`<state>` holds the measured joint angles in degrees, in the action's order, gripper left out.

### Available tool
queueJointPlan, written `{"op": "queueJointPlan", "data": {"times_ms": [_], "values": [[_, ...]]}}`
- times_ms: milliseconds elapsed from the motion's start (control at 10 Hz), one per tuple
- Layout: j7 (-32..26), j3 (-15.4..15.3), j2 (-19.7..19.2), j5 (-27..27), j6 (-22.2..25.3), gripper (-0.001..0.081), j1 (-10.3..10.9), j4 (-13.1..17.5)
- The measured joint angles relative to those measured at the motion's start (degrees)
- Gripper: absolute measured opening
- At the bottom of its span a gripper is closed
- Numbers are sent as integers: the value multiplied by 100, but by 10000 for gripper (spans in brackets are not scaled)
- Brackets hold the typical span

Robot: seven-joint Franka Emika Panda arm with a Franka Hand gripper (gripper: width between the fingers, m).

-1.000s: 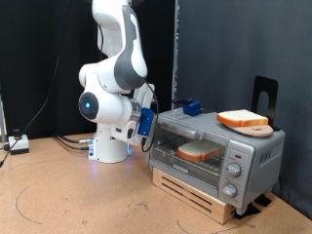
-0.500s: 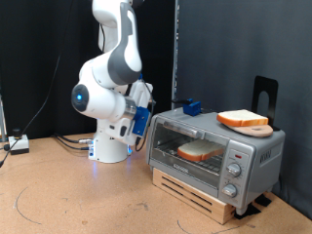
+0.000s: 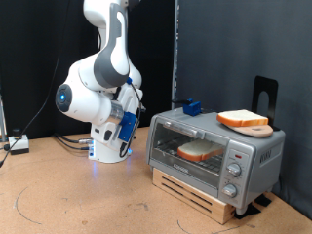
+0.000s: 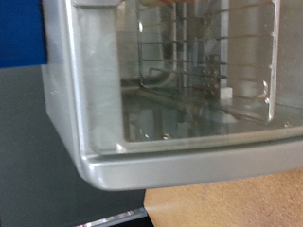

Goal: Make a piece of toast with the oven

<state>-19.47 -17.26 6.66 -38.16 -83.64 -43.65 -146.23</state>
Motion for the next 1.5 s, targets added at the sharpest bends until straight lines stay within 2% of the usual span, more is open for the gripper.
{"op": "queueJointPlan", "data": {"times_ms": [300,600,700,900,1000,1300,1400,1500], "values": [[8,214,-485,-123,163,807,-129,629],[103,227,-1071,299,230,807,-137,1379],[177,222,-1376,387,342,807,-134,1646],[158,202,-1400,248,267,807,-131,1674],[127,141,-1497,192,260,807,-119,1824],[224,-45,-2180,353,892,807,-30,2713],[317,-83,-2425,412,963,807,24,3010],[506,-101,-2609,377,841,807,85,3227]]}}
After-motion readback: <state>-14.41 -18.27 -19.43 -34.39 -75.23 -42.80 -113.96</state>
